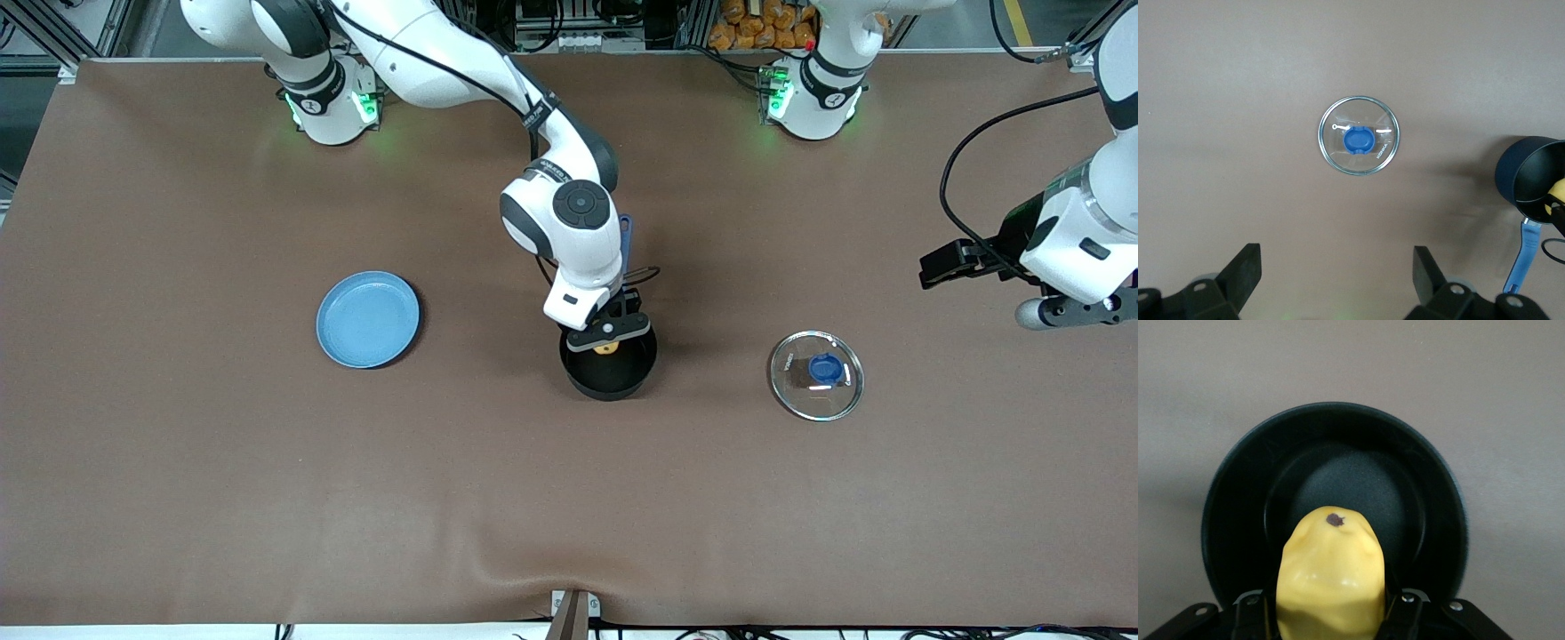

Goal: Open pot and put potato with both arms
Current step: 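Lower the potato into the saucepan and open the right gripper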

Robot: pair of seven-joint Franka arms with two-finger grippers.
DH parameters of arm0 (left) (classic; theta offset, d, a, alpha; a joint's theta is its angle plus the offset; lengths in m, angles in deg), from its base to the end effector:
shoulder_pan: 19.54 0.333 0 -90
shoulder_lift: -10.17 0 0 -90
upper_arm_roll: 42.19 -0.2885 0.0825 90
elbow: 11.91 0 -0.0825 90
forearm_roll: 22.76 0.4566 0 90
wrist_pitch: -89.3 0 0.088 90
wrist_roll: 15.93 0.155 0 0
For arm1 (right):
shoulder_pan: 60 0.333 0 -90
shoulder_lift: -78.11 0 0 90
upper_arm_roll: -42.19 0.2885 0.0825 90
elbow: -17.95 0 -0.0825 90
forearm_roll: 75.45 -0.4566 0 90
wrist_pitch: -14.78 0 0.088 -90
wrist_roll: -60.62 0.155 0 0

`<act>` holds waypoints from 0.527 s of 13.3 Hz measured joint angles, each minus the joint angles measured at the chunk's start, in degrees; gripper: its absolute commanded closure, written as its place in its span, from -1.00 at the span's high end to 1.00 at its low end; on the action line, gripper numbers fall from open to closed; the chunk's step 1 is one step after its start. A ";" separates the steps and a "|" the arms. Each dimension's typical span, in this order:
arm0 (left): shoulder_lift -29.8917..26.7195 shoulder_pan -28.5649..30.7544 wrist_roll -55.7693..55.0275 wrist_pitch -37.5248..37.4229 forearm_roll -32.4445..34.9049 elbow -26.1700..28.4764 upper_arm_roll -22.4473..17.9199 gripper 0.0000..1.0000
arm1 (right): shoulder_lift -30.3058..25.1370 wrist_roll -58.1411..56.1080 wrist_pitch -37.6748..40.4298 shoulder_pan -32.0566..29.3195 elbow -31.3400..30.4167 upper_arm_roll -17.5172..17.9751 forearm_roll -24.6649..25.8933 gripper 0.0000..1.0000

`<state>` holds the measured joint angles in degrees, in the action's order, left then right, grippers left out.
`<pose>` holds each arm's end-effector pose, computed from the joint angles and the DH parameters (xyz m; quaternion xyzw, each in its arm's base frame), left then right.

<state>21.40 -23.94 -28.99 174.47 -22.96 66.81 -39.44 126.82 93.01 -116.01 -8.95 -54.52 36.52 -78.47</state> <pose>0.6634 -0.0814 0.5212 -0.9978 -0.0517 0.0421 0.0010 0.5617 0.5943 0.1597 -0.9893 -0.1171 -0.0757 0.0427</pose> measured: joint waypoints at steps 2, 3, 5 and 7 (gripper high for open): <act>0.00 0.16 1.41 0.00 0.00 0.00 -0.11 1.00 | 1.37 1.06 -2.25 0.38 0.01 0.01 0.00 -1.00; 0.00 0.23 1.95 0.00 0.00 0.00 -0.14 1.00 | 1.93 1.35 -2.85 0.60 0.02 0.01 0.00 -1.00; 0.00 0.61 2.23 0.00 0.00 0.00 -0.18 1.00 | 2.70 1.82 -3.22 0.89 0.05 0.01 0.00 -1.00; 0.00 1.14 2.46 0.00 0.00 0.00 -0.18 1.00 | 3.29 2.03 -3.48 1.09 0.05 0.01 0.00 -1.00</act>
<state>21.40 -22.80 -26.53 174.47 -22.96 66.82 -39.62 130.11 95.05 -119.49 -7.86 -54.46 36.53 -78.47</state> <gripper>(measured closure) 0.000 0.419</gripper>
